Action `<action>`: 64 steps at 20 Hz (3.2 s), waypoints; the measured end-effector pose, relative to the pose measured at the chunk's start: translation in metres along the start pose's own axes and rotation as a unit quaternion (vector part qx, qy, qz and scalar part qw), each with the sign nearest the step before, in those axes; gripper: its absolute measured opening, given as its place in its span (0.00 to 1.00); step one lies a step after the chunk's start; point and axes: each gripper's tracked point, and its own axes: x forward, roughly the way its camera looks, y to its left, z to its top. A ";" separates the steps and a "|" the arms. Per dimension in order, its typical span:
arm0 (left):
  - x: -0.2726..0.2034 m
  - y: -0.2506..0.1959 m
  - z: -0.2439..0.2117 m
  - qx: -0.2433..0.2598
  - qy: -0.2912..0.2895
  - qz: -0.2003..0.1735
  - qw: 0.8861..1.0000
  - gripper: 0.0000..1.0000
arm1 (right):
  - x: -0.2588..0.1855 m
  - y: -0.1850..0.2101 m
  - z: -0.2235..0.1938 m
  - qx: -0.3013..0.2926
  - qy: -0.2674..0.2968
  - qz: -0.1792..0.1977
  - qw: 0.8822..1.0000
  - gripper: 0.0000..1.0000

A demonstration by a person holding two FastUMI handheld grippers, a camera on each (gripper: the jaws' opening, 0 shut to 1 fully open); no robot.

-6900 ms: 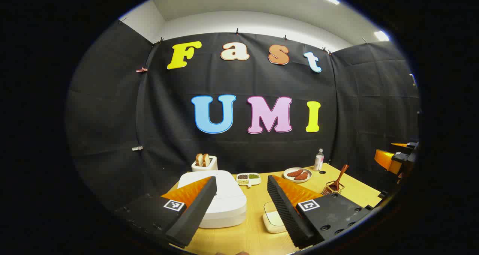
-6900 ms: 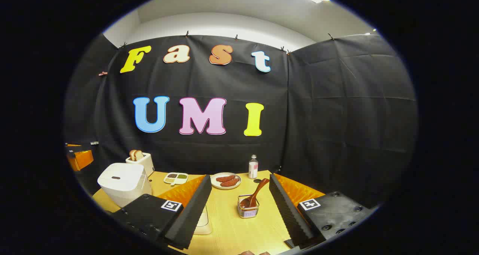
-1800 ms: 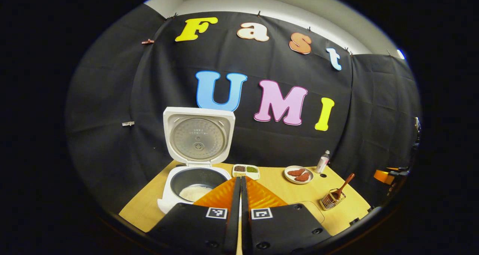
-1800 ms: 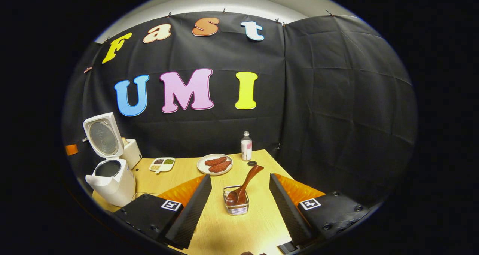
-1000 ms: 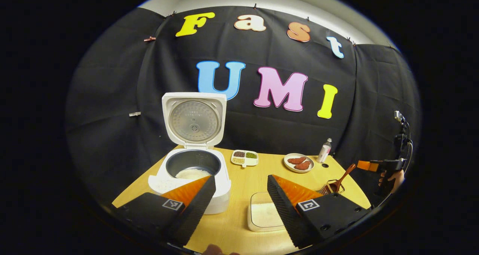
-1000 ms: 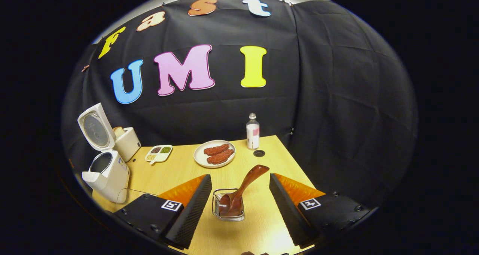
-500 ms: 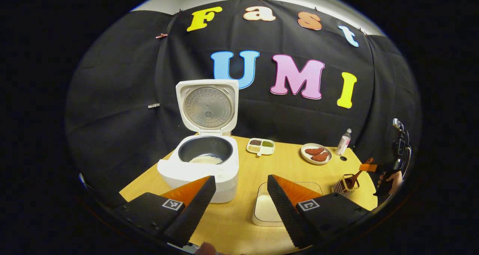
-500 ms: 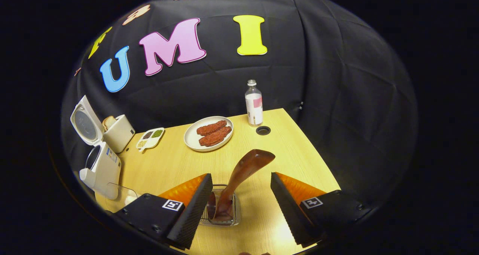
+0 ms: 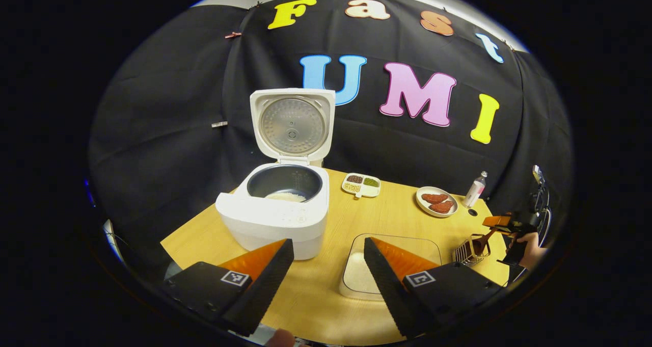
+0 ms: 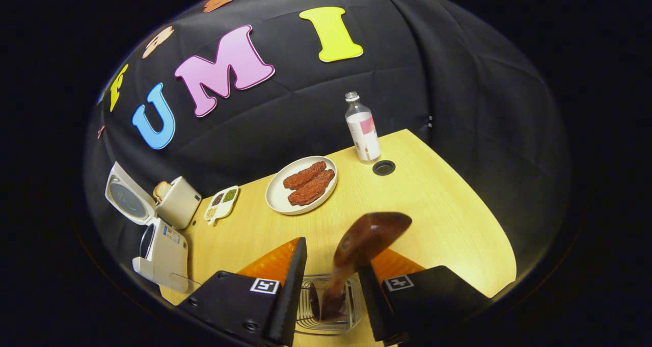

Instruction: Close the left gripper, press the button to open the rice cooker; take a wooden spoon from the chopstick holder with the right hand, scoop a spoonful of rice and pour it into the rice cooker, then put the wooden spoon back into the chopstick holder.

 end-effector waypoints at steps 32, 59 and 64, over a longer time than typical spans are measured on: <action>-0.042 0.124 0.020 0.024 -0.044 -0.078 0.996 0.95 | -0.136 0.247 0.001 -0.100 -0.104 0.080 0.986 0.13; -0.019 0.149 -0.026 -0.003 0.009 -0.114 0.993 0.95 | -0.091 0.281 -0.185 -0.196 -0.030 0.045 0.979 0.13; -0.020 0.156 -0.026 0.003 0.009 -0.111 0.994 0.95 | -0.083 0.287 -0.190 -0.084 0.001 0.047 0.995 0.14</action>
